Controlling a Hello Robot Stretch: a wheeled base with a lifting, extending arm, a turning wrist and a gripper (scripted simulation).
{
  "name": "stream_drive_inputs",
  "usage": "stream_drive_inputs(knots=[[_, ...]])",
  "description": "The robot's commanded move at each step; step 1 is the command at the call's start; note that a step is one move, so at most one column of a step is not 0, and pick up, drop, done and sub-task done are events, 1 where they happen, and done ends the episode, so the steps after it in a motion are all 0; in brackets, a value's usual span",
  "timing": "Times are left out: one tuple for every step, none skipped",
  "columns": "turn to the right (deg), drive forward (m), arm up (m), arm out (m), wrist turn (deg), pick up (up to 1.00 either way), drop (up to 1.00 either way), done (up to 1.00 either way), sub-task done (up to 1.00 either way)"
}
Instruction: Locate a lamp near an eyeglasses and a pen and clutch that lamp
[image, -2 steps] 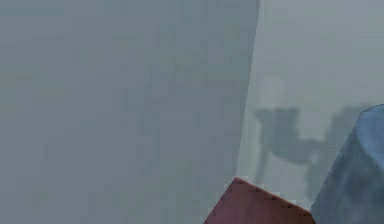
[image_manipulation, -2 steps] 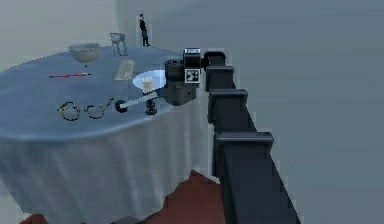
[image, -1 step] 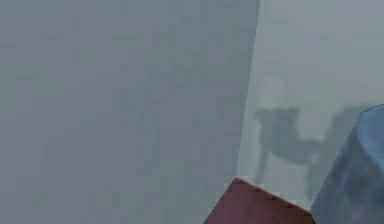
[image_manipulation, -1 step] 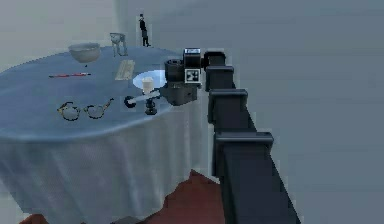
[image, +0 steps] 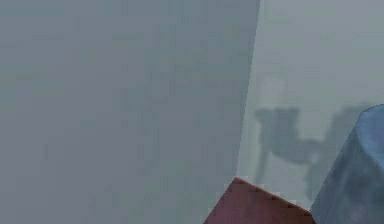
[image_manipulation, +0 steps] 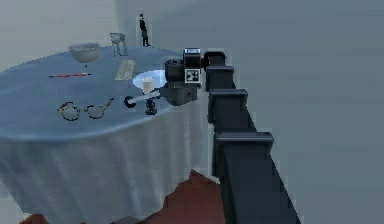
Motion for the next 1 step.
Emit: stream_drive_inputs(knots=[[0.0, 0.00, 0.00, 0.00, 0.0, 0.00, 0.00, 1.00, 0.00]])
